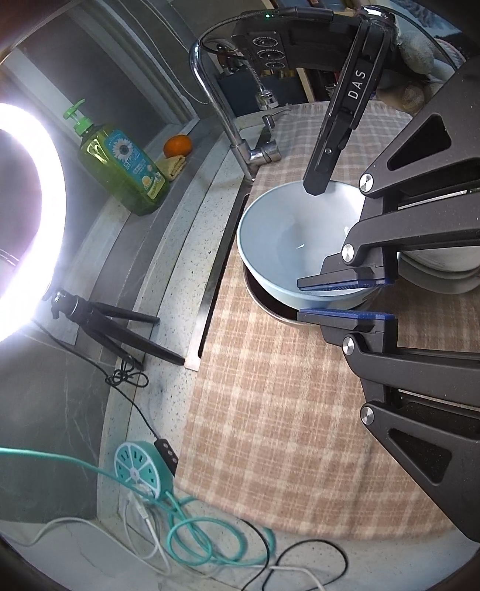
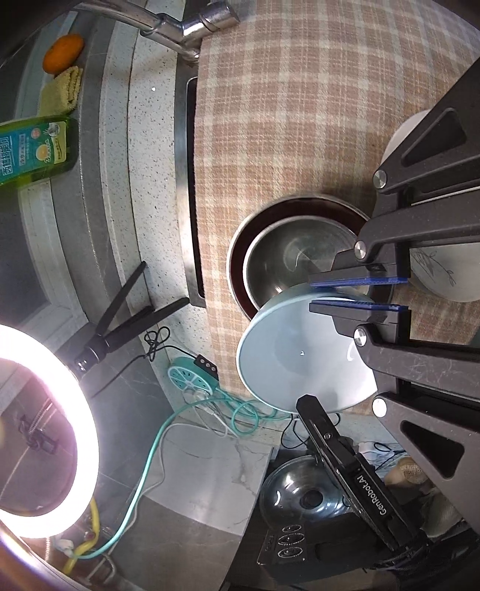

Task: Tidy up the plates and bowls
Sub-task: 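Lift and carry the pale blue bowl with both tools toward the nested pans, then lower the pale blue bowl into the red saucepan with both tools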

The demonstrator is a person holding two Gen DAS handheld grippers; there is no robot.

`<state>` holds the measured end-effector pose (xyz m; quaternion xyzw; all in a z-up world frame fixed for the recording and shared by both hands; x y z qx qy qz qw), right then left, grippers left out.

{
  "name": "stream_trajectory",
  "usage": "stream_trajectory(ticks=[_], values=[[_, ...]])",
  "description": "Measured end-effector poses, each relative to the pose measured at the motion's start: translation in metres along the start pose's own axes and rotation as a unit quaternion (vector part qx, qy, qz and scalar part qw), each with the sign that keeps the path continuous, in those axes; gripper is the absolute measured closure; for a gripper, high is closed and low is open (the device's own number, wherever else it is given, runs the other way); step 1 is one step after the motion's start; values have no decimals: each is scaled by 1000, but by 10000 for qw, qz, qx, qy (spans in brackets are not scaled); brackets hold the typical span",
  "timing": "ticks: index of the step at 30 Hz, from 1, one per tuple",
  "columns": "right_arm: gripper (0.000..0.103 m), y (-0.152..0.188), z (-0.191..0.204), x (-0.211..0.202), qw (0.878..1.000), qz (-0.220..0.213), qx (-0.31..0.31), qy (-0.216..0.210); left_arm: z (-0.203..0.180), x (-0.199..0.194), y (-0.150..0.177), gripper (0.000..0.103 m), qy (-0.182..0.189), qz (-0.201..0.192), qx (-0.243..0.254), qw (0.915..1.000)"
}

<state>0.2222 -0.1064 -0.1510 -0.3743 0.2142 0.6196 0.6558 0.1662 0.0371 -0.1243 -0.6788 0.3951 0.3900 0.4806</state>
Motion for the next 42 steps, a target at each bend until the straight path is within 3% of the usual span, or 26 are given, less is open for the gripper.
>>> stream_trajectory(ticks=[42], values=[[96,-9,-44,15,9992,187,273,228,-17,49,0,95,-6,551,65,9985]])
Point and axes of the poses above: each gripper's, at about its wrist camera, not at the fingertips, and x roughly the way its jaws point, z to its left, y to its underside, the point moved 3 cm from there along x, roughly the way its jaws point, and after that the axes turned 10 degrees about -y, right-handed, at the moved point
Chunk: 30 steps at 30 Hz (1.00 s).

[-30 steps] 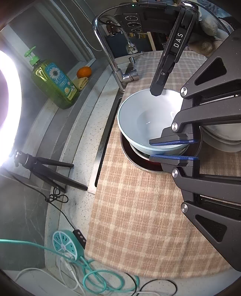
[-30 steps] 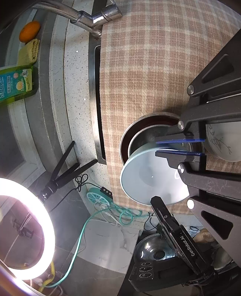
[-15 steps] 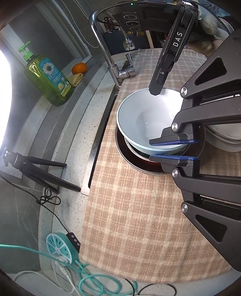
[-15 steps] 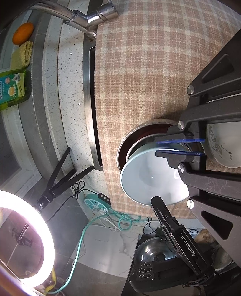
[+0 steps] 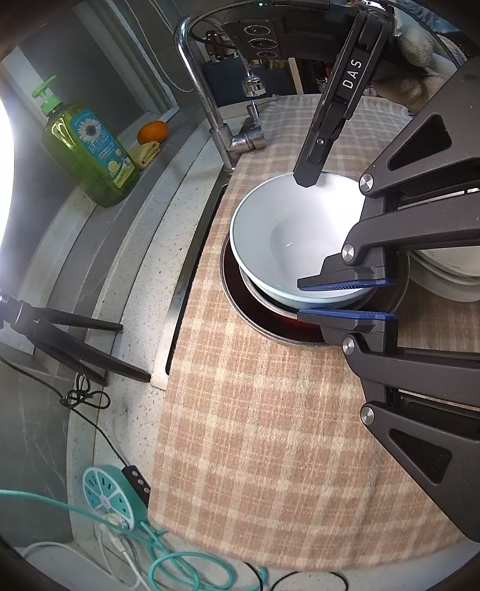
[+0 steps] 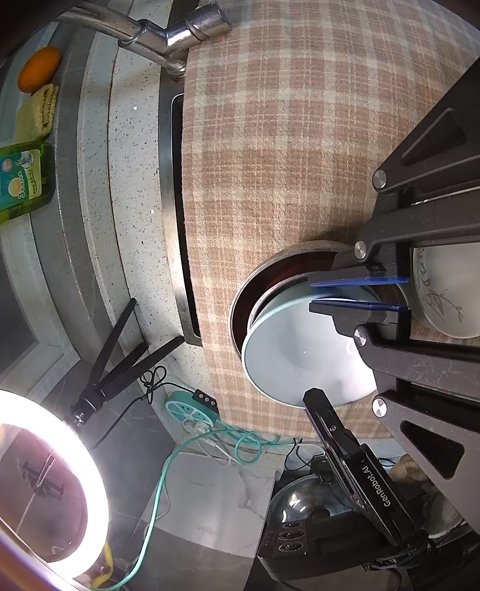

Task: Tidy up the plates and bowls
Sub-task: 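Lower the pale blue bowl into the red saucepan with both tools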

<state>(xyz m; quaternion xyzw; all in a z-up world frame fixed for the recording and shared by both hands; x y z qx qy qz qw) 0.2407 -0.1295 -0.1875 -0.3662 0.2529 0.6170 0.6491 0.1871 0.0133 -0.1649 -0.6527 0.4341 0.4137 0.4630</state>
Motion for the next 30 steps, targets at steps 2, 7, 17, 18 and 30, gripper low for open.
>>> stream_trajectory(ticks=[2,7,17,18,30], values=[[96,0,-1,1,10000,7,26,-11,1,1,0,95,-5,8,-4,10000],[96,0,-3,3,10000,26,54,-20,3,4,1,95,-8,60,-12,10000],[96,0,-3,4,10000,27,47,5,3,7,3,95,-29,75,1,10000],[96,0,-4,4,10000,33,50,5,3,7,3,95,-31,73,8,10000],[94,2,-2,6,9999,65,-87,68,4,3,3,95,-56,24,25,10000]])
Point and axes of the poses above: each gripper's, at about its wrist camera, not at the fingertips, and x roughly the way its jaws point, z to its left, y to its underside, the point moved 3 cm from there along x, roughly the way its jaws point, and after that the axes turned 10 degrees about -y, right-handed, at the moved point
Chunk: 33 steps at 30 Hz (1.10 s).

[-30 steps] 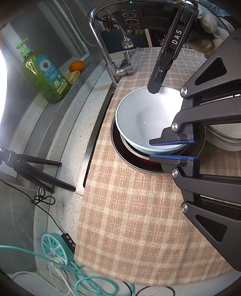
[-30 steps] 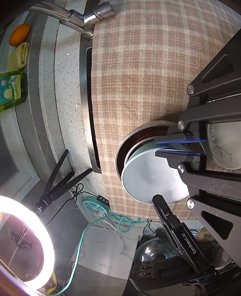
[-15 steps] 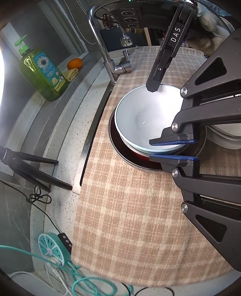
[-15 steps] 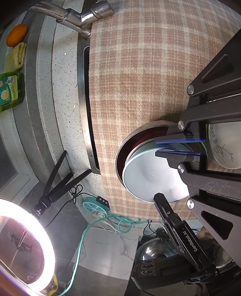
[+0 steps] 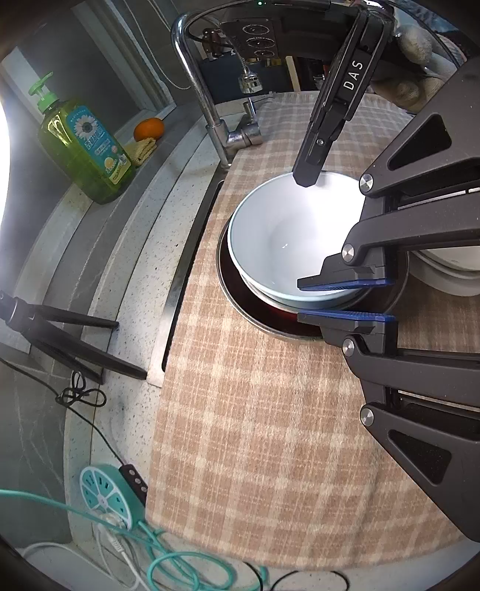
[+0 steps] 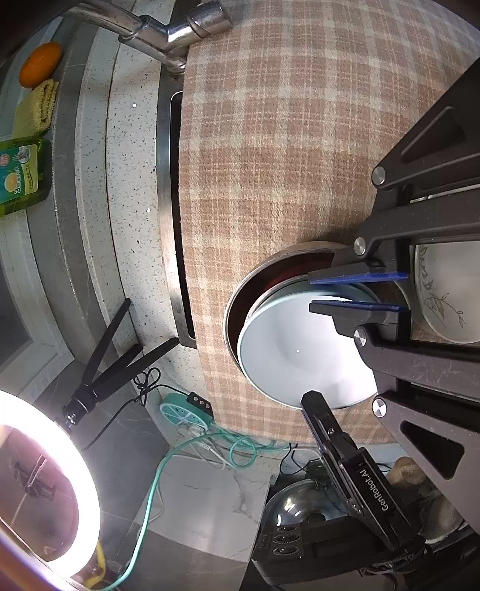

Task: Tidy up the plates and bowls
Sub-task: 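Lower the pale blue bowl into the red saucepan with both tools, then regrip the nested bowls' rim with both tools and lift the stack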

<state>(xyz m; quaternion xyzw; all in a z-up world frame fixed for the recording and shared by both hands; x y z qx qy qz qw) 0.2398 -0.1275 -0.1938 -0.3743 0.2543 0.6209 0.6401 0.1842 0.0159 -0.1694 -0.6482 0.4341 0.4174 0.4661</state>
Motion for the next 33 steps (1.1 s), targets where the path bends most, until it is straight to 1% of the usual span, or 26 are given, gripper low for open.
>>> stream_trajectory(ticks=[6,15,20,29,33], values=[[87,3,-3,-9,9999,-109,43,-17,8,-8,2,94,59,-72,-79,9999],[84,13,4,-25,9994,-292,-103,-158,24,-23,10,94,129,-236,-313,9991],[83,17,-1,-36,9990,-426,-92,-126,31,-29,17,94,175,-316,-413,9985],[82,17,-21,-43,9989,-457,74,-91,40,-21,23,94,191,-207,-550,9981],[78,17,-25,-41,9990,-430,117,-102,39,-15,22,94,178,-147,-496,9985]])
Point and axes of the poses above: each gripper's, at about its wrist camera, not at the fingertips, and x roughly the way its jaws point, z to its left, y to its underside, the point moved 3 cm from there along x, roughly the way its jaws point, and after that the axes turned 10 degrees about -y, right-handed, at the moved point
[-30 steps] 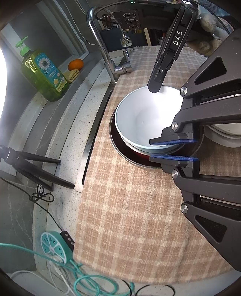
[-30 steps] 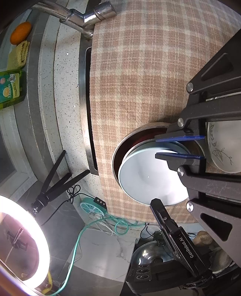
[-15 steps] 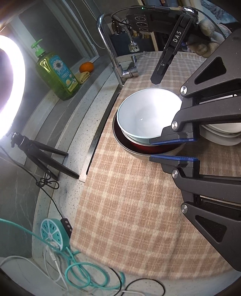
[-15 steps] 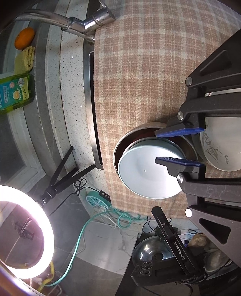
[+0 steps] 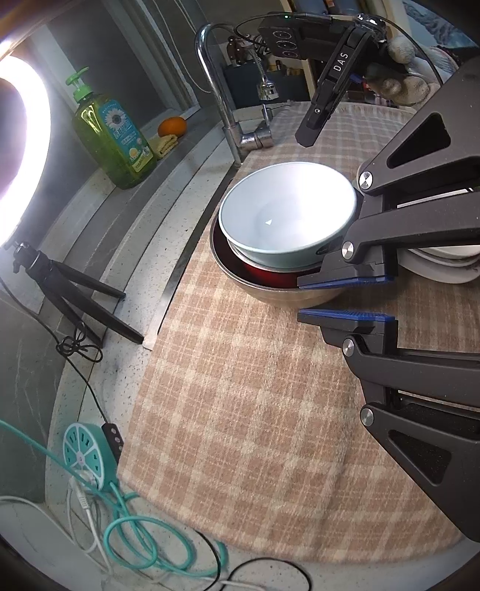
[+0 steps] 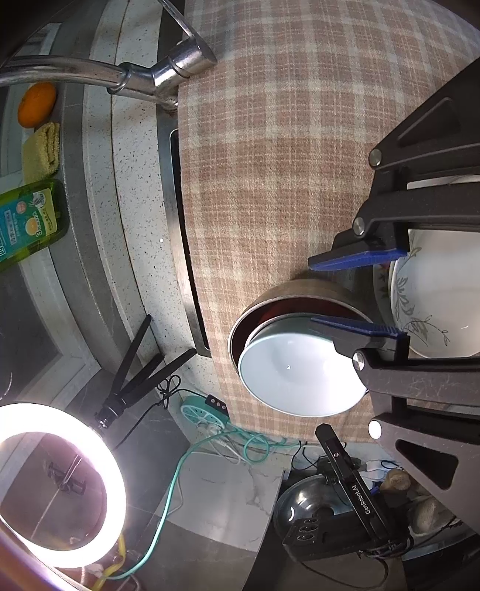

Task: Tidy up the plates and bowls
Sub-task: 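Regrip the nested bowls' rim with both tools and lift the stack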

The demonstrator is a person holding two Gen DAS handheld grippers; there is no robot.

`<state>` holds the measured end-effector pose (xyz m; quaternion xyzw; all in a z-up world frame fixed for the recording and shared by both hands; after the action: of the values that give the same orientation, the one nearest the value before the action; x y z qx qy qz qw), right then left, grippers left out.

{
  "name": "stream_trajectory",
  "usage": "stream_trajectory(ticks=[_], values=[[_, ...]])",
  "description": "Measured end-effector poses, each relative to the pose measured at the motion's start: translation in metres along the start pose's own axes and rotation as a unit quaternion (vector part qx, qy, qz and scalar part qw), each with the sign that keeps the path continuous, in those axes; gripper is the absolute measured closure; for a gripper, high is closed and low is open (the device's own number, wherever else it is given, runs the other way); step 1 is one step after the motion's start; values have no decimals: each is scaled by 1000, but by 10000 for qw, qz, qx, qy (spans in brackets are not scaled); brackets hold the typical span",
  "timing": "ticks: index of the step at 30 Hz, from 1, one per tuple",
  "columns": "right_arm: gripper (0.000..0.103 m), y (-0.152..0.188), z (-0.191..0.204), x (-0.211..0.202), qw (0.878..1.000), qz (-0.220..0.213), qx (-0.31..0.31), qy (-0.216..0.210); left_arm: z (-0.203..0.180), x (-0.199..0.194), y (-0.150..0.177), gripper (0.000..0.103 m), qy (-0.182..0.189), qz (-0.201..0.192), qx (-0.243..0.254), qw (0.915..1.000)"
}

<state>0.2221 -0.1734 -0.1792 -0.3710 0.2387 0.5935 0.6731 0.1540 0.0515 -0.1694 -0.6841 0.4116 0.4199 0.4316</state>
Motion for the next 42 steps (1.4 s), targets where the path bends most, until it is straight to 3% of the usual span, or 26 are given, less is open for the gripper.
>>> stream_trajectory(ticks=[34,42], values=[[78,-17,-3,39,9991,360,214,57,-13,28,-14,94,-216,212,289,9991],[82,-17,-3,45,9989,410,228,51,-16,33,-14,94,-220,239,317,9990]])
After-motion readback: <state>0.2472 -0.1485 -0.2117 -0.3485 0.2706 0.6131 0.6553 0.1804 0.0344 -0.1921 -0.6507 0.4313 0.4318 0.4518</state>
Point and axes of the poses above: each gripper's, at about its wrist camera, not at the fingertips, and x roughly the way its jaws point, z to its left, y to its underside, the point moved 3 cm from there along x, roughly the way its jaws point, and after that the axes turned 10 degrees about -y, right-handed, at the moved point
